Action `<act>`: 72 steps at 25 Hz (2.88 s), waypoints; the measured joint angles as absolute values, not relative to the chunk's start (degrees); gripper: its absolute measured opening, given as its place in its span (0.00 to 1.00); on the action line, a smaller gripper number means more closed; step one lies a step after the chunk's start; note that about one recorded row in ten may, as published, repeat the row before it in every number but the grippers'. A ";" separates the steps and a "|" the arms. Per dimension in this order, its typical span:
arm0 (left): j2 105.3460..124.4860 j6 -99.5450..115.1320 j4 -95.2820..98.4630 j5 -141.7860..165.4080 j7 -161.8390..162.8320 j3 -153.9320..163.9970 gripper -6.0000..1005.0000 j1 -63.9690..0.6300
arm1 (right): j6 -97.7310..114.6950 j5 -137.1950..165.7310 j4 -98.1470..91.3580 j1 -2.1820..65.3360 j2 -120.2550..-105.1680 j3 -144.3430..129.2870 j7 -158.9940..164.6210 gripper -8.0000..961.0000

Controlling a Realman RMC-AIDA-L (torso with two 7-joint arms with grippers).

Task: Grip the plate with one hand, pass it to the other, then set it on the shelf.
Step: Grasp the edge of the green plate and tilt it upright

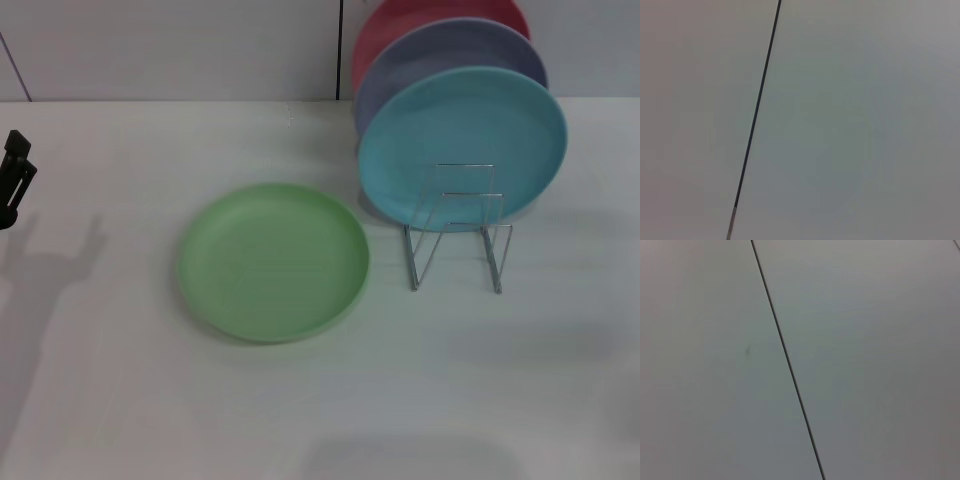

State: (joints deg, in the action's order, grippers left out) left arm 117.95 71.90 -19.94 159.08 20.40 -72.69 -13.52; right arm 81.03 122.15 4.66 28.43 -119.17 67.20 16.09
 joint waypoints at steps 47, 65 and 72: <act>114.99 33.38 -43.16 159.89 16.36 -75.88 0.86 -13.85 | 75.38 123.85 6.40 30.92 -118.84 59.58 11.36 0.48; 114.32 -30.77 -83.17 158.02 10.18 -83.68 0.86 -10.94 | 74.50 118.43 6.43 27.78 -118.89 60.30 11.26 0.48; 118.13 -49.06 -87.01 151.53 -2.65 -92.53 0.86 -15.12 | 74.46 118.31 5.65 27.83 -118.82 60.29 11.35 0.48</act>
